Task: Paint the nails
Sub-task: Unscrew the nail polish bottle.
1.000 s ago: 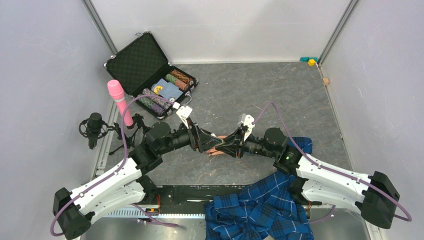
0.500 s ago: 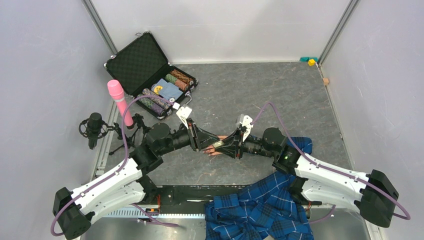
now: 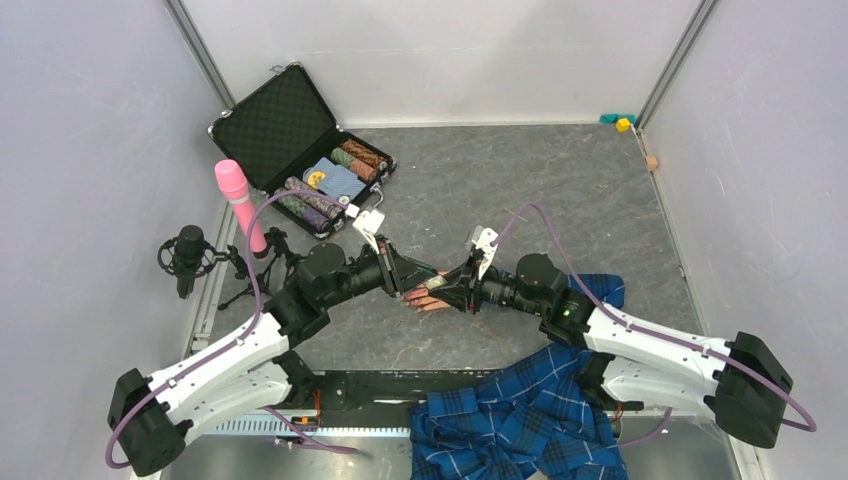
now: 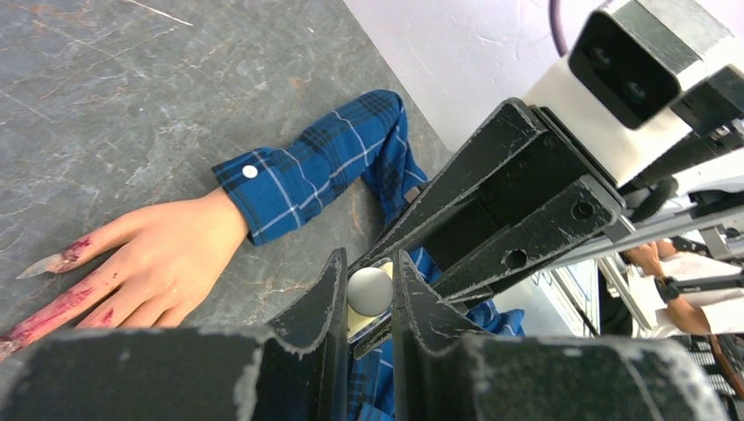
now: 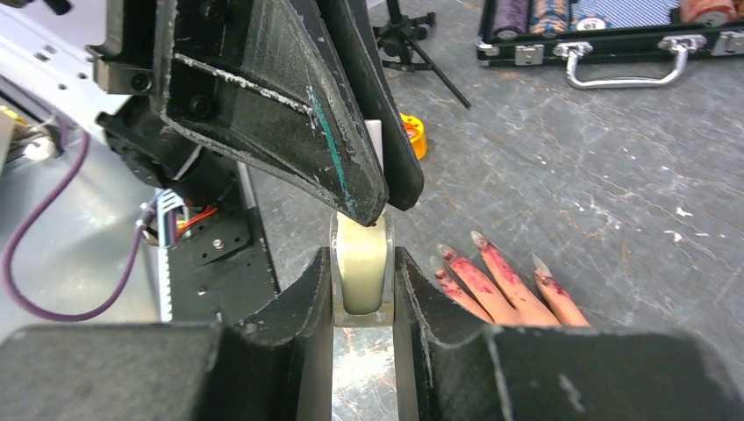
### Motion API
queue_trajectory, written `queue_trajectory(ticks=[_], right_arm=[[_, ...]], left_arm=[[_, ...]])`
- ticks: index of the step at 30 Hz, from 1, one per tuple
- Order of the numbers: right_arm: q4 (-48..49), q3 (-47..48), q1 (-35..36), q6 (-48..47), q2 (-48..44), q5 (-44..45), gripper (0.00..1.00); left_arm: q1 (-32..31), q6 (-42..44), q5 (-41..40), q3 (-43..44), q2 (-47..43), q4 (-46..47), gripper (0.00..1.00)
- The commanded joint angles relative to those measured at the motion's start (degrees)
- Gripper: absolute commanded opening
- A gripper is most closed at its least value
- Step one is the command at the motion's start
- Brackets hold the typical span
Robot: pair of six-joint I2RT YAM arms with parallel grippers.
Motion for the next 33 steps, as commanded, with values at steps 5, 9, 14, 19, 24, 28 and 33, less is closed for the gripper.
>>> queue_trajectory(ticks=[5,9,14,19,24,28,33], right_arm=[[-5.57,5.02,1.83,-5.23,4.33,22.57,0.0],[-8.35,7.48,5.07,-7.2,7.92,33.43,0.0],[-9.88,10.99,8.51,-5.24,12.62,48.15,0.0],[-9.12,14.75,11.3,-6.33,17.91,54.74,0.0],[-10.51,18.29,13.73,-6.64,22.14,61.3,0.0],[-11.33,19.16,14.2,-6.3,23.41,62.79,0.0],[-10.68,17.55,14.22,-6.71,21.13,62.83,0.0]], left_arm=[[-0.12,-6.61,-5.83,-0.49,3.5,-0.44,0.02],[-0.12,-10.19,-8.26,-1.52,6.06,-0.03,0.02],[-0.13,-16.34,-10.44,-3.91,8.78,2.54,0.02],[-0.12,-20.59,-10.72,-6.24,11.13,6.39,0.02],[-0.12,-21.65,-11.42,-6.93,11.4,6.83,0.02],[-0.13,-21.18,-10.73,-6.84,11.03,7.21,0.02],[-0.12,-17.48,-8.87,-5.43,8.75,7.51,0.38]])
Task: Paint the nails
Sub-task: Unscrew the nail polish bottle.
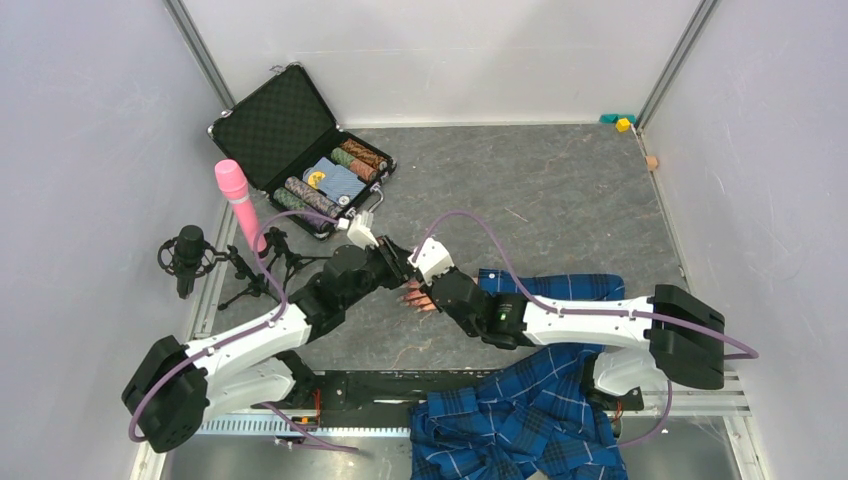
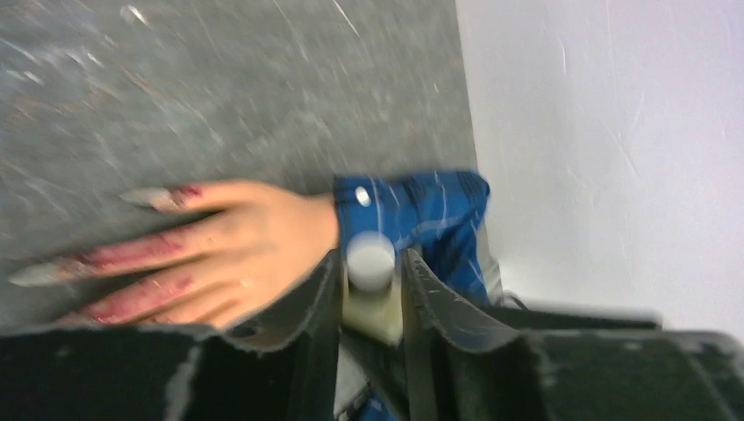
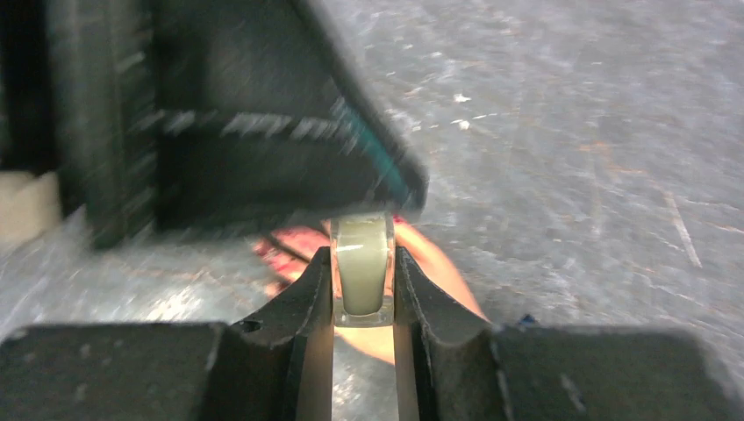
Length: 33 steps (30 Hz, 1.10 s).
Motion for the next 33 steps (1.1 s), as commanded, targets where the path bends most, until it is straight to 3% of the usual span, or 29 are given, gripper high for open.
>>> queue_trajectory(ticks=[1,4,7,13,23,28,33], right_arm=[[5.14,1.05,-2.16,0.01,-2.81,12.27,0.0],[5.46,-1.48,-2.16,-1.41,-5.46,15.49,0.0],[5.62,-3.71,-2.38,-2.4,-8.64,16.17,0.0],[5.46,-7.85,-5.68,-3.52,-15.77,8.8,0.0],[5.29,-12.8,-22.06,-4.68,-25.66,-32.52,0.0],[9.16,-15.9,-24.01,-2.5,-28.25,-50.14,0.0],[14.06,-18.36,-24.04,0.63,-29.22,-59.33,0.0]], left_arm=[[-1.66,2.22,9.14,1.16,-3.55,-0.38,0.5],[-1.65,6.48,8.14,3.39,-6.82,-4.14,0.78],[-1.63,10.61,6.32,4.96,-10.46,-8.12,0.99],[-1.56,15.99,4.99,6.46,-15.71,-12.33,1.0],[-1.48,21.18,15.07,8.69,-14.77,-10.19,1.0],[-1.48,21.82,16.37,9.33,-13.49,-9.75,1.0],[-1.48,21.91,16.68,9.42,-12.04,-9.54,1.0]])
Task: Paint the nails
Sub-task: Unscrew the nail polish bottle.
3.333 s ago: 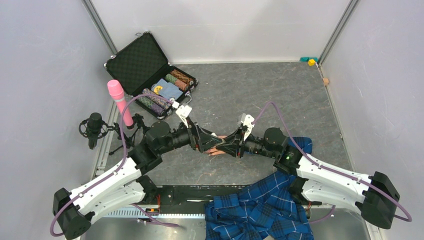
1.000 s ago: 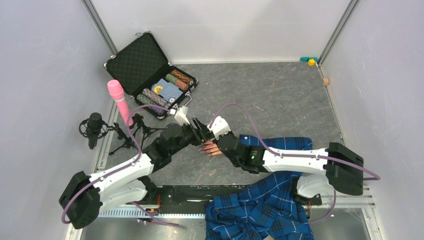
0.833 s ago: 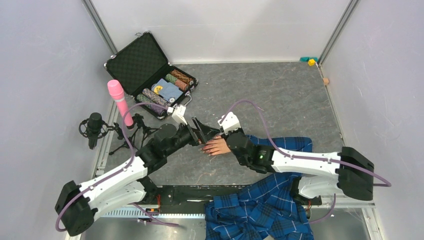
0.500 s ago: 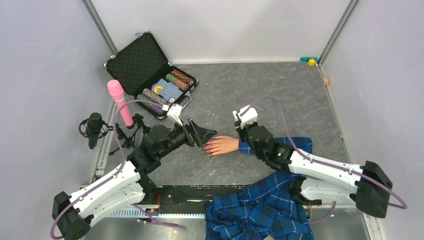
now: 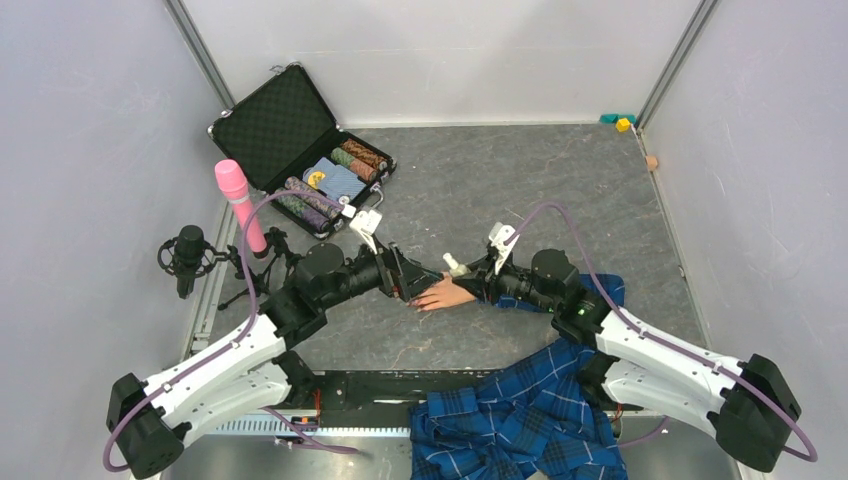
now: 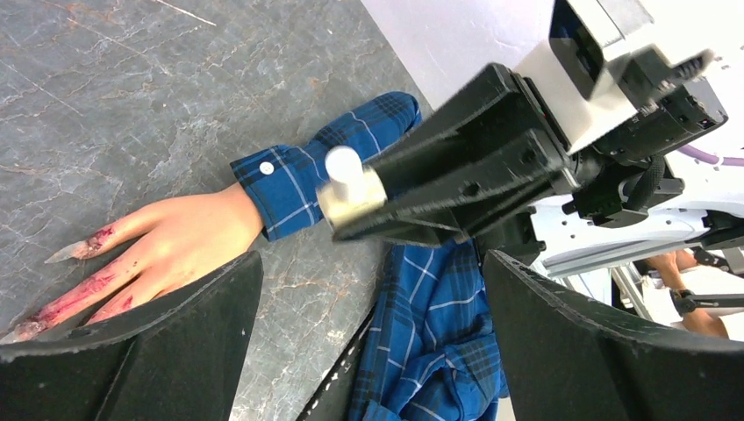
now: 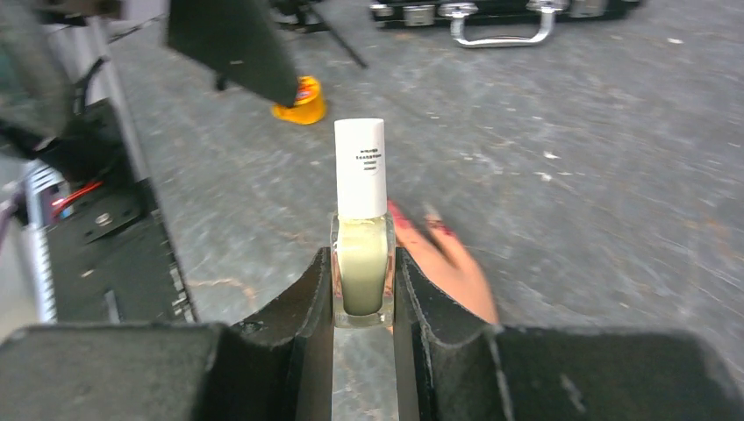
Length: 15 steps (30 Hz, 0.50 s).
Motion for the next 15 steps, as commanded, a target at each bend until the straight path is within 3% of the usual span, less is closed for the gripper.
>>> queue_trajectory(ticks=[1,4,9,15], right_arm=[[7.0,-0.98,-0.16,2.43,-1.25,-13.53,0.0],[8.14,-0.92,-0.17,3.17,-0.56,-16.72,0.0],[13.84,-2.02,-0.09,6.43,-0.01,-20.73,0.0],[16.84,-2.37,-0.16,8.4,1.42,-22.67,0.0]], left_arm=[[-0.12,2.58,2.52,2.08,1.04,2.63,1.0],[-0.12,2.07,5.96,1.5,1.88,5.71,0.99],[-0.16,2.04,13.71,1.79,3.95,8.63,0.82],[-0.21,0.86,14.28,-0.19,2.62,12.48,0.76]])
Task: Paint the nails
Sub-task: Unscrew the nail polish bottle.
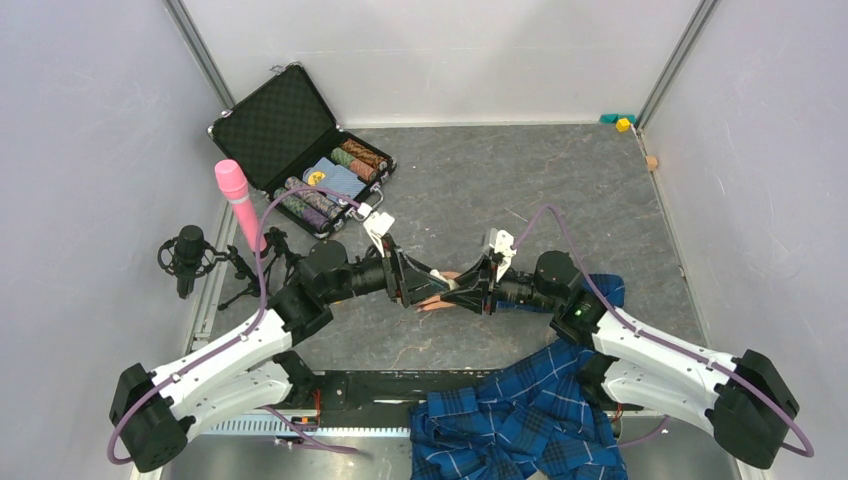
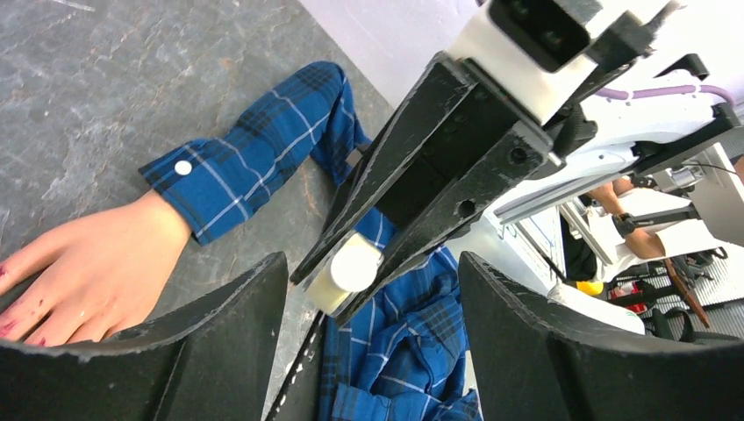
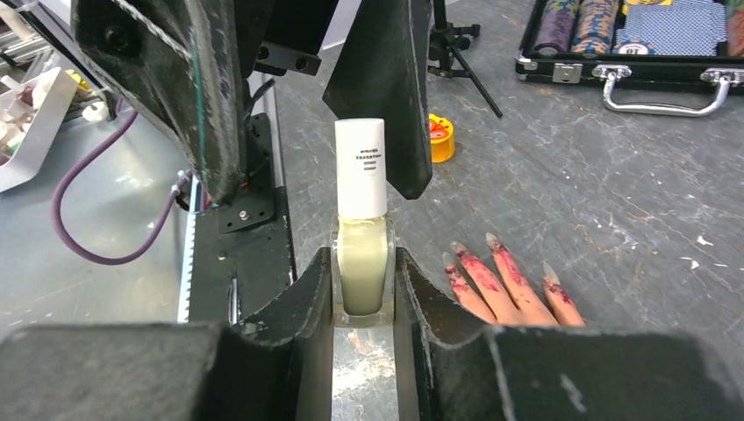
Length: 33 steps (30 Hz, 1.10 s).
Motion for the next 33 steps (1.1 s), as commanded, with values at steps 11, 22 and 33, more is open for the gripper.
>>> queue_trajectory(ticks=[11,22,33], right_arm=[[7.42,-0.28,-0.12,3.25,1.4,-4.38,0.0],[8.25,-0.33,-0.16,4.28,2.6,-4.25,0.0],[4.79,0.9,-0.13,2.58,3.11,3.24,0.0]], left_arm=[[-0.21,0.08,3.13,-1.11,-0.58,7.08,0.65],[-0.21,-0.5,3.11,-1.73,0.14,8.23,0.22],[-0.29,-1.81,0.37,-2.97,-0.52,8.51,0.02]])
